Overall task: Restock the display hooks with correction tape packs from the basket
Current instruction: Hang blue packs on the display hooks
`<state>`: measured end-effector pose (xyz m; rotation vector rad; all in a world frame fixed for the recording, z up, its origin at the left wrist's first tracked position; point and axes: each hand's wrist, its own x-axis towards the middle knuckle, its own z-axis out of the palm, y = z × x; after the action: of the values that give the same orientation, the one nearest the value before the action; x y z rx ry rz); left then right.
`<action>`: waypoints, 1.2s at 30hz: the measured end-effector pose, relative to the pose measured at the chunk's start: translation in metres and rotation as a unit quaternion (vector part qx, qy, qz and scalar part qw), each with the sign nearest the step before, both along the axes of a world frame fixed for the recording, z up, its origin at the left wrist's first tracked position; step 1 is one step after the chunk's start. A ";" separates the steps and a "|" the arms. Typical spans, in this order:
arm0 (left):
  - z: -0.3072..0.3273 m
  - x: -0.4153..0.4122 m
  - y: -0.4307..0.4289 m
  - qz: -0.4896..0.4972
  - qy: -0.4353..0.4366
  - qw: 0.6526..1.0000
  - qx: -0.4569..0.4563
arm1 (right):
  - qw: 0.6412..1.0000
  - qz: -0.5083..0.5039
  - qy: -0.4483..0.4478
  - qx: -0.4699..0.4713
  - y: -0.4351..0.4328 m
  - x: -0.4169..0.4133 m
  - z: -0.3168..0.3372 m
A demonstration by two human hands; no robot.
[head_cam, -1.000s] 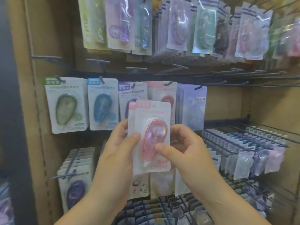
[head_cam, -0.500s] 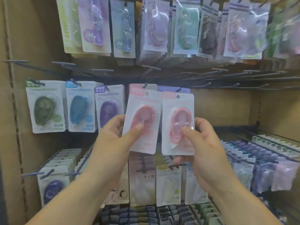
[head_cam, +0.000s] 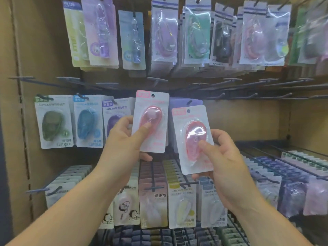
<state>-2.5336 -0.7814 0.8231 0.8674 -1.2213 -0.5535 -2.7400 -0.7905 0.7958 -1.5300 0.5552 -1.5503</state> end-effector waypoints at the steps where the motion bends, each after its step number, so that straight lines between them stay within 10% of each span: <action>1: 0.001 0.000 0.000 -0.001 -0.003 1.000 0.001 | 1.000 0.001 0.000 -0.001 0.000 0.000 0.000; 36: -0.023 0.019 -0.006 0.055 -0.002 0.998 0.012 | 0.984 -0.122 0.111 -0.071 -0.028 0.043 0.044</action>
<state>-2.5146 -0.7877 0.7997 0.9496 -1.1656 -0.4787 -2.6974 -0.8182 0.8399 -1.8118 0.7991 -1.6406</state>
